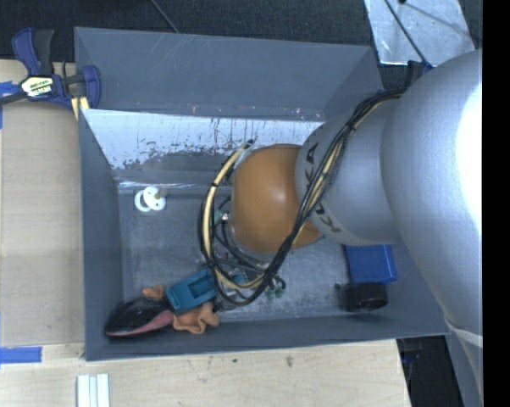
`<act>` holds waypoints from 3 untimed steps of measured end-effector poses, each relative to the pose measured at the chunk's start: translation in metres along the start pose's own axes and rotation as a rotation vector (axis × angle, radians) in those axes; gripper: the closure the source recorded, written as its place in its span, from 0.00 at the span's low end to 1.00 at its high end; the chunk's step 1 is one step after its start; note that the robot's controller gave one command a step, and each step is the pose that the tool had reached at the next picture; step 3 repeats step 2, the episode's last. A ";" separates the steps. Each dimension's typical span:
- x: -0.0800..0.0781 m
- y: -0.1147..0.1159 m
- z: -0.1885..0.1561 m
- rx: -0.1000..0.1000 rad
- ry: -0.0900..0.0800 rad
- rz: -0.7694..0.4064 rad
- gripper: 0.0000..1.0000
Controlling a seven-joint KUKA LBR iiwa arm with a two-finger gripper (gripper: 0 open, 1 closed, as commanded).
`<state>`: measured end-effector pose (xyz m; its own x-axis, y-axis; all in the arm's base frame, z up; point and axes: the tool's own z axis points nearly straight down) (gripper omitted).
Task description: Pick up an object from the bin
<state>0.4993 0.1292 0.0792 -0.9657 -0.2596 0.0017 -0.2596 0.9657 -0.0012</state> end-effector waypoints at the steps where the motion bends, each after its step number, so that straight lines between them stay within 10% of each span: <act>1: -0.003 -0.010 -0.035 -0.001 0.008 -0.003 1.00; 3: -0.008 -0.011 -0.060 0.000 -0.005 -0.011 1.00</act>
Offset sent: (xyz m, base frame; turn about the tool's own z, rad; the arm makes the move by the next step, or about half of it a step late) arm 0.0116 -0.0030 0.0128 -0.0370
